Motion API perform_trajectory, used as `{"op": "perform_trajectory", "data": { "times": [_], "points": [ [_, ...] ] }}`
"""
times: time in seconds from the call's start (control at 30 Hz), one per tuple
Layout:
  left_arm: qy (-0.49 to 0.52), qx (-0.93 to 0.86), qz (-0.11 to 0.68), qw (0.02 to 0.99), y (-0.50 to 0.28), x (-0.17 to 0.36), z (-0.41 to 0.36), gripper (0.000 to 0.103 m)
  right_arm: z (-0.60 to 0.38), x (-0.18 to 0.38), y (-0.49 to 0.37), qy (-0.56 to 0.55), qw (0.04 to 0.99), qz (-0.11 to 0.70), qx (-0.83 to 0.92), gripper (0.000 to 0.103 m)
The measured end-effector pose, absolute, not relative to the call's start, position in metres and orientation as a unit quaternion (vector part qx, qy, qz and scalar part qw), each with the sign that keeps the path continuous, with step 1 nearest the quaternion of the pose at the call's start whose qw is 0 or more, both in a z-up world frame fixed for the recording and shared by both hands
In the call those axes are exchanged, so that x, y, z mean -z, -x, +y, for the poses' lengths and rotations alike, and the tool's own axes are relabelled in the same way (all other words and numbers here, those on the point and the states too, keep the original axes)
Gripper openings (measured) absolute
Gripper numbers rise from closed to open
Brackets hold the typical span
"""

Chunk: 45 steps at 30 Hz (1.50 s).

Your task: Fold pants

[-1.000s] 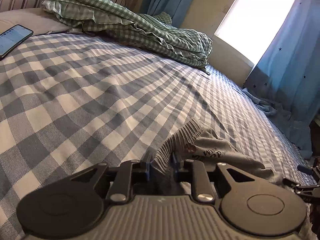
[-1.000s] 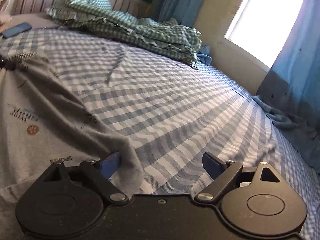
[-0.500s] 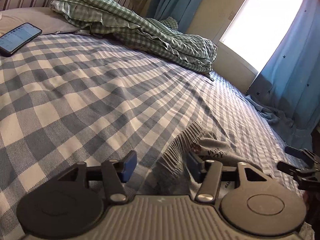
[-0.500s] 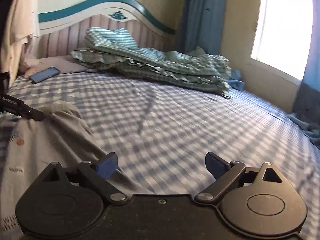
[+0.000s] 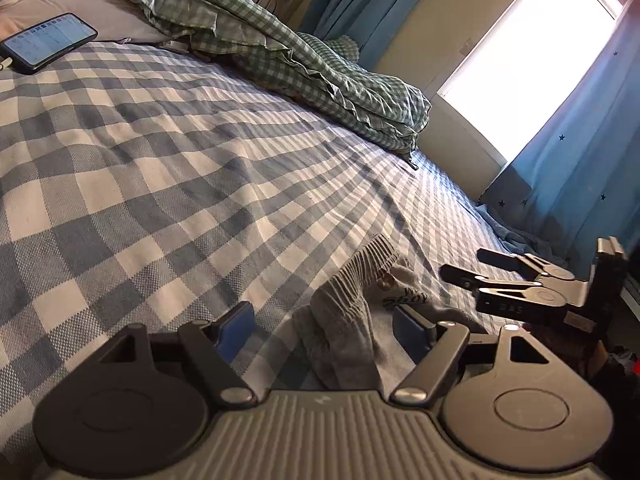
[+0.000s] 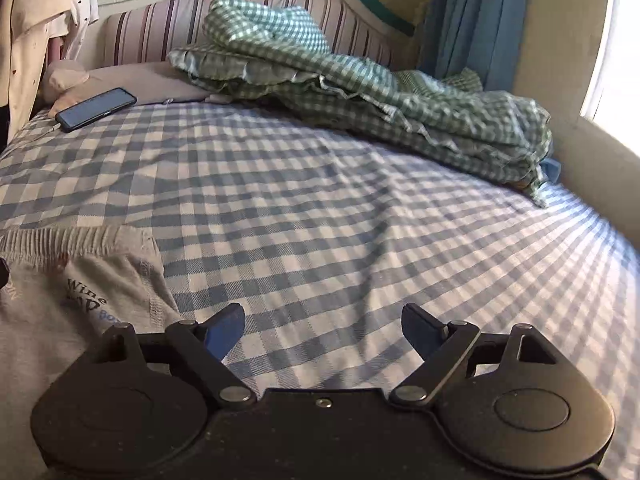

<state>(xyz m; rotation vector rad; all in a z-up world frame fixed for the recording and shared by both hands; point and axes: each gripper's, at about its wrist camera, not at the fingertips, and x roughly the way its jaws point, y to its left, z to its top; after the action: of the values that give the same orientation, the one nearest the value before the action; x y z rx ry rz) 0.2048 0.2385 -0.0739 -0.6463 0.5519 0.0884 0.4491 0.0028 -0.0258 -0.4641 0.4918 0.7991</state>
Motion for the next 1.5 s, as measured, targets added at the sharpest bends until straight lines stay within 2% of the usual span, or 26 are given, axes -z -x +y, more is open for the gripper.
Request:
{"op": "perform_trajectory", "data": {
  "times": [0.07,0.2,0.27,0.3,0.33,0.37,0.4,0.6,0.8,0.97,1.13,1.33,1.5],
  "points": [
    [0.313,-0.043,0.267,0.911,-0.205,0.074,0.238,0.082,-0.011,0.011,-0.434,0.228,0.869,0.219,-0.381,0.091],
    [0.326,-0.041,0.264,0.907,-0.206,0.074,0.238,0.087,-0.037,-0.009,-0.397,0.224,0.863,0.222,-0.394,0.092],
    [0.337,-0.044,0.262,0.903,-0.208,0.075,0.238,0.087,-0.051,-0.008,-0.371,0.217,0.866,0.227,-0.388,0.093],
    [0.342,-0.048,0.26,0.902,-0.208,0.075,0.238,0.084,-0.058,-0.006,-0.357,0.208,0.869,0.232,-0.384,0.093],
    [0.346,-0.052,0.26,0.9,-0.209,0.076,0.237,0.079,-0.066,-0.003,-0.343,0.2,0.872,0.238,-0.378,0.093],
    [0.353,-0.053,0.263,0.896,-0.211,0.077,0.238,0.059,-0.073,0.0,-0.328,0.199,0.877,0.241,-0.366,0.093],
    [0.367,-0.052,0.271,0.888,-0.213,0.08,0.239,0.032,-0.081,0.004,-0.31,0.204,0.887,0.24,-0.338,0.093],
    [0.379,-0.076,0.262,0.884,-0.216,0.078,0.232,0.018,-0.13,0.026,-0.237,0.245,0.932,0.226,-0.143,0.093],
    [0.297,-0.035,0.215,0.93,-0.218,0.022,0.193,0.015,-0.159,0.063,-0.226,0.243,0.932,0.244,-0.114,0.092],
    [0.181,0.041,0.18,0.966,-0.215,-0.038,0.125,0.015,-0.187,0.042,-0.221,0.161,0.958,0.212,-0.107,0.093],
    [0.062,0.14,0.158,0.975,-0.202,-0.076,0.027,0.015,-0.23,0.026,-0.21,0.128,0.969,0.192,-0.083,0.094],
    [-0.049,0.245,0.137,0.959,-0.18,-0.08,-0.097,0.015,-0.311,0.015,-0.181,0.1,0.978,0.181,-0.021,0.096],
    [-0.1,0.312,0.16,0.931,-0.166,-0.041,-0.186,0.017,-0.378,0.017,-0.147,0.088,0.978,0.188,0.02,0.097]
  ]
}}
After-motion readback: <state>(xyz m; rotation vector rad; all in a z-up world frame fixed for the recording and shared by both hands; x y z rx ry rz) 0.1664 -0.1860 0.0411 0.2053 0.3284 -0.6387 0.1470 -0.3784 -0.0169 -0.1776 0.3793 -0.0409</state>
